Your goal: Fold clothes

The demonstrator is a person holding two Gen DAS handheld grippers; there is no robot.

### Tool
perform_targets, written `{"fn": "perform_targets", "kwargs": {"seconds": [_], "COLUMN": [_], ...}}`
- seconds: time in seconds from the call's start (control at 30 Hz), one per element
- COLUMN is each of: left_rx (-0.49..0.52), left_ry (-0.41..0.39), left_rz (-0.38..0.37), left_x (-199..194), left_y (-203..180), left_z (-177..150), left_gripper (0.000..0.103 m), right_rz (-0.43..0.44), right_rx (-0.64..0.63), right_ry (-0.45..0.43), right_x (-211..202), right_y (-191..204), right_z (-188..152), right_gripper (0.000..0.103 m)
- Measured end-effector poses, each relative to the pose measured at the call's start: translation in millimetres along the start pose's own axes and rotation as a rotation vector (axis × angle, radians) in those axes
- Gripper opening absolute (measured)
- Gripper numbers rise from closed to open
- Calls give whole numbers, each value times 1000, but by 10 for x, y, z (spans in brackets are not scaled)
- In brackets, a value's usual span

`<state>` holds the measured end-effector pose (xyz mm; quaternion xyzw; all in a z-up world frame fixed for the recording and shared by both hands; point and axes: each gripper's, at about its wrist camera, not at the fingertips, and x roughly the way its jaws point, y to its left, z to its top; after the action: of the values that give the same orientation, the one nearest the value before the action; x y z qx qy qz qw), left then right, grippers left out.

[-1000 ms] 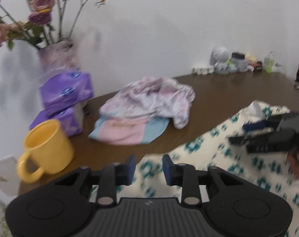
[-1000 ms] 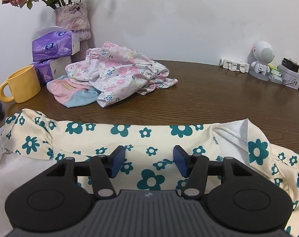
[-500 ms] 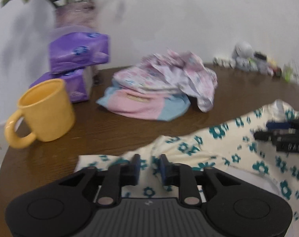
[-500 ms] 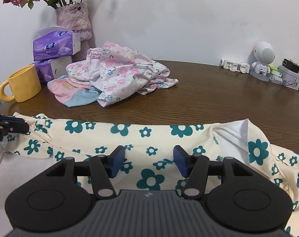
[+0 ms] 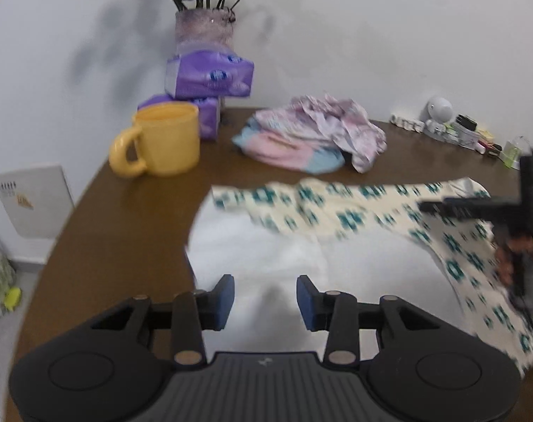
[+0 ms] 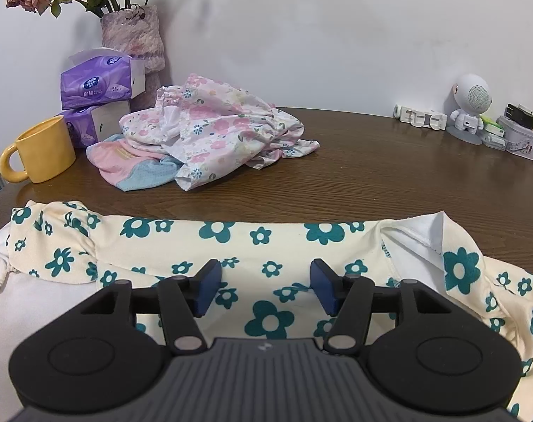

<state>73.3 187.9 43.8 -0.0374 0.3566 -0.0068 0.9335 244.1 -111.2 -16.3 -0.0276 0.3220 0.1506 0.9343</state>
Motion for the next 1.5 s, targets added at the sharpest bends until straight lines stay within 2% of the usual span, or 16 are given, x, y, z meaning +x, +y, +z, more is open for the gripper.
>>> {"fn": "perform_targets", "kwargs": {"seconds": [0.07,0.1,0.17,0.27,0.53,0.6,0.73,0.9,0.93,0.97,1.03,1.07,1.13,1.2,1.37,1.5], "left_rx": [1,14,32,24,-33,-56,-31,72,94,122,183,207,238,248,241,250], "left_ry": [0,0,5,18,-9,-49,-124,-139,-138,-134,-117,-101,-71,-50,-28,-50], "left_rz": [10,26,56,89,169,178,76,-115,-147,-169,-202,-211,-215,-187,-155,-173], "left_x": [-61,-67,-53,0,-7,-126,-395,-462,-451,-425,-358,-320,-251,-186,-188,-225], "left_y": [-51,-79,-100,-67,51,19,-277,-911,-1042,-1170,-1413,-1517,-1640,-1678,-1685,-1755], "left_z": [-143,-193,-253,-288,-306,-310,-338,-428,-457,-495,-572,-617,-695,-754,-809,-733], "left_gripper": [35,25,18,13,13,23,31,33,33,33,31,31,24,21,21,22], "right_rz": [15,29,48,49,128,139,144,83,79,80,98,103,113,124,152,174], "right_rx": [18,32,50,43,31,31,43,-13,-33,-52,-51,-40,-40,-45,-57,-66], "right_ry": [1,1,-5,-38,-132,-132,-112,-69,-61,-51,-27,-16,-13,-14,-16,-18], "right_x": [-17,-34,-79,-221,-1041,-1217,-1517,-1734,-1759,-1780,-1784,-1773,-1778,-1789,-1815,-1836], "right_y": [-20,-34,-50,-45,-241,-348,-577,-716,-716,-713,-746,-772,-783,-786,-794,-800], "right_z": [14,25,45,71,-7,-103,-368,-775,-851,-923,-1023,-1062,-1076,-1078,-1083,-1086], "right_gripper": [57,57,57,57,57,58,58,57,52,38,33,33,33,33,33,33]}}
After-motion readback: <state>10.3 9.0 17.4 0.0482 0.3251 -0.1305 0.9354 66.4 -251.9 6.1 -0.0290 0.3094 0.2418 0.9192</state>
